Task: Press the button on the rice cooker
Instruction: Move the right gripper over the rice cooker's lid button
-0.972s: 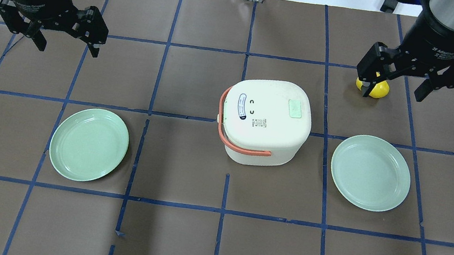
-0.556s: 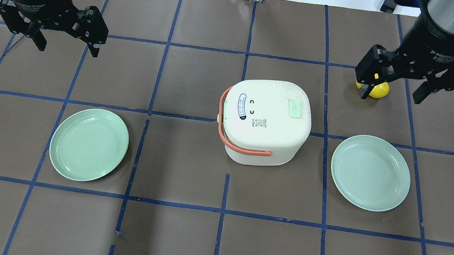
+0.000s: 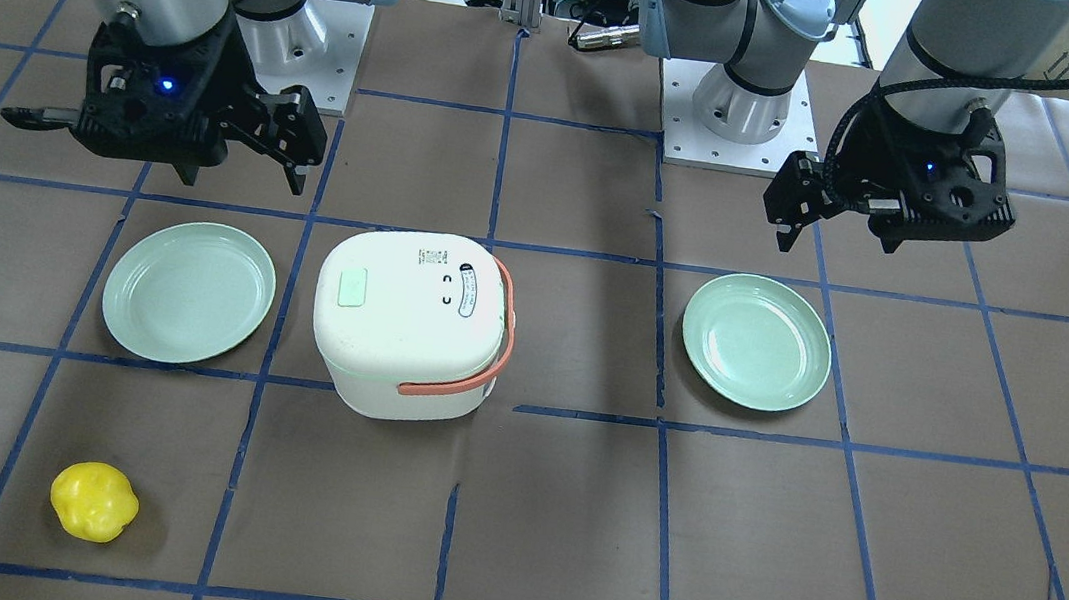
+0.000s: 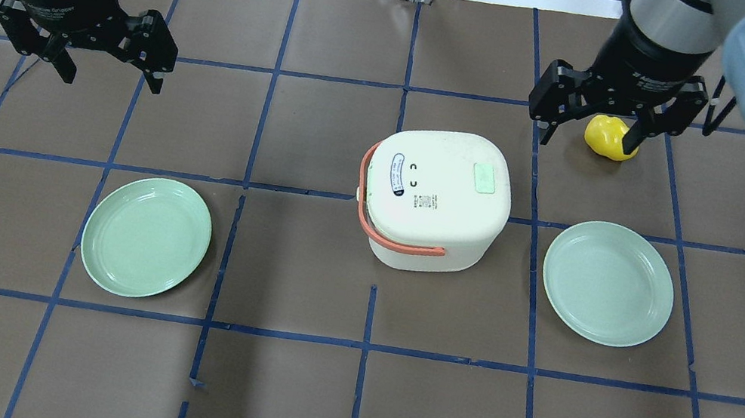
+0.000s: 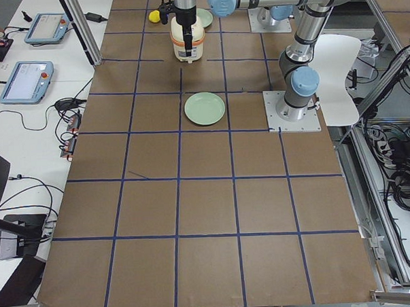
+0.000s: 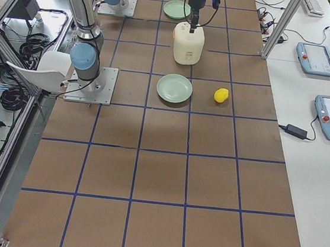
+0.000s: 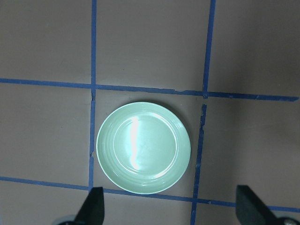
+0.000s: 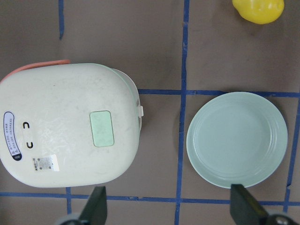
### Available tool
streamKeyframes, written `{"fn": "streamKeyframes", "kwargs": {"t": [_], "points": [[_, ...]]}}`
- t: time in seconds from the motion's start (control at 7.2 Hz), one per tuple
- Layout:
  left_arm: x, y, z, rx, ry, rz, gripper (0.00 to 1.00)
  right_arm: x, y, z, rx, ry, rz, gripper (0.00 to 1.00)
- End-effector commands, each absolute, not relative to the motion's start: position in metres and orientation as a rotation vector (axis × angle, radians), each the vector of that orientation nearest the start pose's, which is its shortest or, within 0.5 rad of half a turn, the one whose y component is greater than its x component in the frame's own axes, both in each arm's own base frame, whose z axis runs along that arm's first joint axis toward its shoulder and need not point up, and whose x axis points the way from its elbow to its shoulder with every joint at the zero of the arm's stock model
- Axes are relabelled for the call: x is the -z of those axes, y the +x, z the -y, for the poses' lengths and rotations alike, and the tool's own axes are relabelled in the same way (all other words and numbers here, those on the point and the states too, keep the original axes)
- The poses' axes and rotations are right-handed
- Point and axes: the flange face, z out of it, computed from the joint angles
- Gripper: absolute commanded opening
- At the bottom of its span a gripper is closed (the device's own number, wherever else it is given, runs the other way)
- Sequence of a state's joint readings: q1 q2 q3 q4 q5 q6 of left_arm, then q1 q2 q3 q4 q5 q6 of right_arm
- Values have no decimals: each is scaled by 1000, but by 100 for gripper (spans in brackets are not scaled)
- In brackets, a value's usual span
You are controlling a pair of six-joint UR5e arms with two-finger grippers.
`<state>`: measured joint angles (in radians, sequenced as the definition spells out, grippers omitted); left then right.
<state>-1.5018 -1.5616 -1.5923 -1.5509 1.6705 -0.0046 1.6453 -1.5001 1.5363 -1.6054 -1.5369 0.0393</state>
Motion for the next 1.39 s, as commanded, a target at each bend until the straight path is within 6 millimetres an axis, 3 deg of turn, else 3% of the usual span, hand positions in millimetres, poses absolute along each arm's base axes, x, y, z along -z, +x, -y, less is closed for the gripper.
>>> {"fn": "streamKeyframes", "kwargs": {"t": [0.0,0.14,0.28,0.83,1.25], "points": [[-484,-89,496,7,-113,-3040,100,-445,199,526,-33,-76,-3066,35],[-484,-89,496,7,-113,-3040,100,-434,202,531,-67,-68,-3062,19],[-484,-89,496,7,-113,-3040,100,-430,219,526,-89,-77,-3027,14],[-484,-89,496,7,-113,-3040,100,-395,226,538,-180,-55,-3022,14],[-484,-89,496,7,-113,-3040,100,-378,224,536,-180,-55,-3022,14]]}}
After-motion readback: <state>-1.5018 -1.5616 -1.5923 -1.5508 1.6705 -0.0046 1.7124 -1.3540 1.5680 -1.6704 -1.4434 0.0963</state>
